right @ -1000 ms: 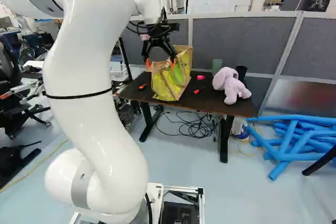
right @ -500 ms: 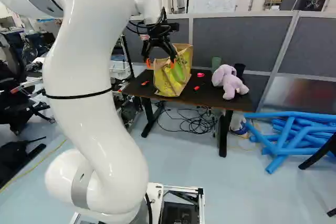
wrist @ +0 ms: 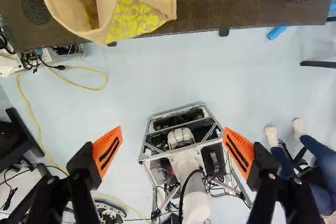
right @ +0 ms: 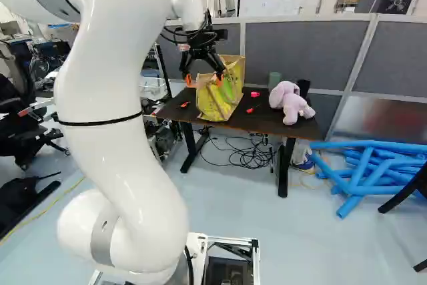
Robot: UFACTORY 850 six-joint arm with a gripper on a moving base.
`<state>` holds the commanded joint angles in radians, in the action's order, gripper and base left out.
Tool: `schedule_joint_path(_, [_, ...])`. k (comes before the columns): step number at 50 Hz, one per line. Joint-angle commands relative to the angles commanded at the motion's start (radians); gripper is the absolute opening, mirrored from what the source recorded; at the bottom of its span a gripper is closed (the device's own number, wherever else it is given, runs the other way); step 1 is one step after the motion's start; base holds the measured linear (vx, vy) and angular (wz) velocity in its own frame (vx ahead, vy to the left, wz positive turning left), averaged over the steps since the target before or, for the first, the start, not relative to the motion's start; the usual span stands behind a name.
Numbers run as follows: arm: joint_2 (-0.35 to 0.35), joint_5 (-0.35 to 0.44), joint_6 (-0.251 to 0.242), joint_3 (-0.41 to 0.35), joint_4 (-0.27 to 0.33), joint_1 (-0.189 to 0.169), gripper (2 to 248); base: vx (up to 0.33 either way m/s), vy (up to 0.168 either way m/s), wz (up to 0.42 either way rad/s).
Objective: Pick up the bag on the ground and place it on the table
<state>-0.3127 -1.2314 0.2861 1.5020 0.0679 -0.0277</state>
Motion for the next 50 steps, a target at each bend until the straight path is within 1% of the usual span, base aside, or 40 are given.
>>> schedule_joint_path(14, [0.001,0.003,0.0,-0.002,0.0,0.0,247,0.0,0.0,0.0])
schedule_joint_path(26, [0.006,0.021,-0.003,-0.014,-0.001,0.0,247,0.0,0.0,0.0])
schedule_joint_path(35, [0.013,0.046,-0.006,-0.031,-0.001,0.001,247,0.0,0.0,0.0])
schedule_joint_path(50, [0.03,0.107,-0.015,-0.072,-0.003,0.001,247,0.0,0.0,0.0])
